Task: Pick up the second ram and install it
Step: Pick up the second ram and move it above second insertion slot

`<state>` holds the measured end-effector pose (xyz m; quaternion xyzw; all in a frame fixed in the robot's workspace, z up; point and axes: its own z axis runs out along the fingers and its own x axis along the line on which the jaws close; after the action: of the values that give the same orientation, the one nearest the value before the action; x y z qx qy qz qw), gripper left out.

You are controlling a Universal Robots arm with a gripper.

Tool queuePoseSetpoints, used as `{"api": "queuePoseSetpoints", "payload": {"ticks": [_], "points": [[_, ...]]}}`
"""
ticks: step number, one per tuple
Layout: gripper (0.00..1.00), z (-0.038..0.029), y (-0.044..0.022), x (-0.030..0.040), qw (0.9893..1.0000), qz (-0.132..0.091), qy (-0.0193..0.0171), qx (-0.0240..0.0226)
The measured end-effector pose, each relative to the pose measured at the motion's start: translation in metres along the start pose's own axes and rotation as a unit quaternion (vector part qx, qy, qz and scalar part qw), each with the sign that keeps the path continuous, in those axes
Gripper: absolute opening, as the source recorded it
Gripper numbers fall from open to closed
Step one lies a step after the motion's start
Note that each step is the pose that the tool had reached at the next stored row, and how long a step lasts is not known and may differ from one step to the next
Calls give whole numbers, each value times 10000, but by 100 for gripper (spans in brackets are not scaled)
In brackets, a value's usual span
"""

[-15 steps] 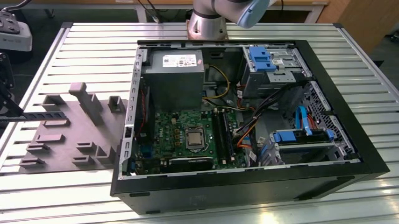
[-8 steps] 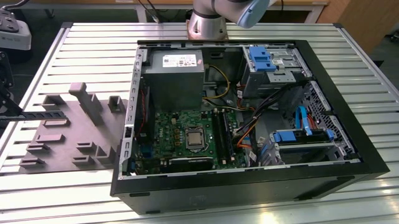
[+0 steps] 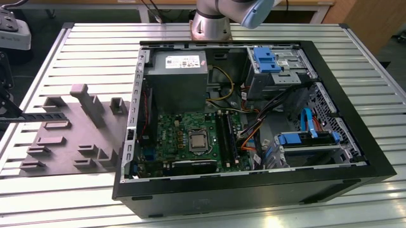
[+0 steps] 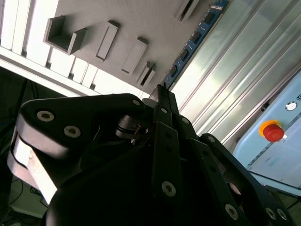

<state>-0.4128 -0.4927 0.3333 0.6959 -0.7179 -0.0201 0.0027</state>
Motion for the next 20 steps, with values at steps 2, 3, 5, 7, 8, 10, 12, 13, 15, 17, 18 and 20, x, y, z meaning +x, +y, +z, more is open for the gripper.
{"api": "queuePoseSetpoints", "payload": {"ticks": [2,3,5,7,8,10,12,13,15,17,18,20], "points": [[12,-5,0,0,10000,0,0,0],[12,-7,0,0,10000,0,0,0],[12,-12,0,-1,10000,0,0,0],[12,-17,0,-1,10000,0,0,0],[12,-19,0,-1,10000,0,0,0],[12,-24,1,-1,10000,0,0,0],[12,-29,1,-2,10000,0,0,0],[12,-31,1,-2,10000,0,0,0],[12,-36,1,-2,10000,0,0,0],[12,-42,1,-2,10000,0,0,0],[12,-44,1,-3,10000,0,0,0],[12,-48,1,-3,10000,0,0,0]]}}
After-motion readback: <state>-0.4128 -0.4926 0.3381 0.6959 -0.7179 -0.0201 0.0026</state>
